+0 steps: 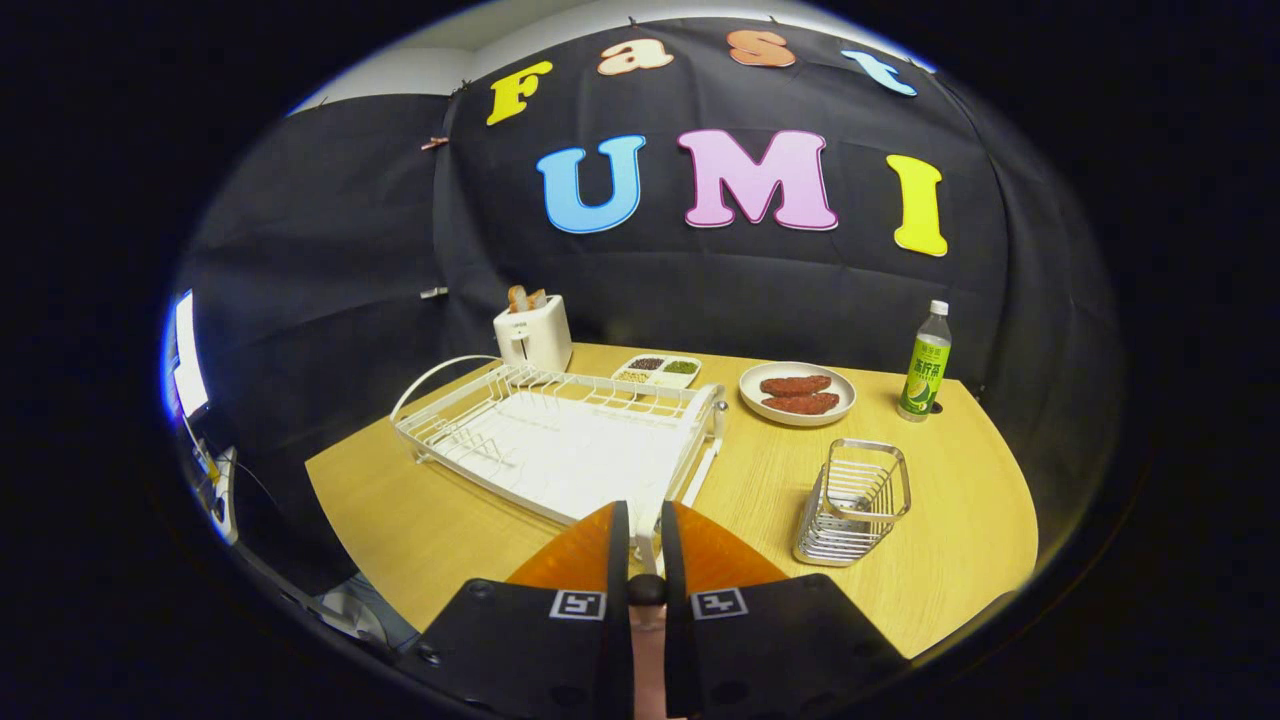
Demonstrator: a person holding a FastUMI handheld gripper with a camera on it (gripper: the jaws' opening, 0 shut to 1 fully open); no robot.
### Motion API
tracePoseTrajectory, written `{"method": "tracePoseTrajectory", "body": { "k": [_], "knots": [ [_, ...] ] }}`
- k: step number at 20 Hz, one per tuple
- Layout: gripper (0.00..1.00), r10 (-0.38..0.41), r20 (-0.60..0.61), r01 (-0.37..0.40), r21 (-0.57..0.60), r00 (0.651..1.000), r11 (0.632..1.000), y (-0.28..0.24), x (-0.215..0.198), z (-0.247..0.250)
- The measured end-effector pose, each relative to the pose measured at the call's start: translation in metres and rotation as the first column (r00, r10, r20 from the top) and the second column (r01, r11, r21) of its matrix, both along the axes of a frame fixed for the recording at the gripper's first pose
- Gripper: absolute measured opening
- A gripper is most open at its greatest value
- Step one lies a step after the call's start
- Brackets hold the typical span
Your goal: Take the plate from the dish rack, then take the spoon from the basket and place it into the plate.
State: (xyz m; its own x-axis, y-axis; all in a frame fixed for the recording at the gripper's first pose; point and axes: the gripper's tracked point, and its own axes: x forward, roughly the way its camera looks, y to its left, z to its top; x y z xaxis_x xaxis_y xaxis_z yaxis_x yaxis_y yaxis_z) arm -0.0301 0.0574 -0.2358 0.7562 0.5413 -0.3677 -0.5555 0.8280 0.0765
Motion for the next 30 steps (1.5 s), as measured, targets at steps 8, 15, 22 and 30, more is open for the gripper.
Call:
{"method": "tracePoseTrajectory", "body": {
  "k": [8, 15, 22, 30],
  "knots": [
    [0.17, -0.034, -0.076, 0.028, -0.075, 0.997, 0.997, -0.025, -0.028, -0.025],
    [0.19, -0.062, -0.147, 0.046, -0.113, 0.987, 0.993, -0.035, -0.025, -0.032],
    [0.90, -0.124, -0.094, 0.121, -0.040, 0.988, 0.992, -0.043, -0.013, 0.027],
    [0.99, -0.263, 0.162, 0.258, 0.051, 0.951, 0.965, -0.063, 0.001, 0.159]
  ]
}}
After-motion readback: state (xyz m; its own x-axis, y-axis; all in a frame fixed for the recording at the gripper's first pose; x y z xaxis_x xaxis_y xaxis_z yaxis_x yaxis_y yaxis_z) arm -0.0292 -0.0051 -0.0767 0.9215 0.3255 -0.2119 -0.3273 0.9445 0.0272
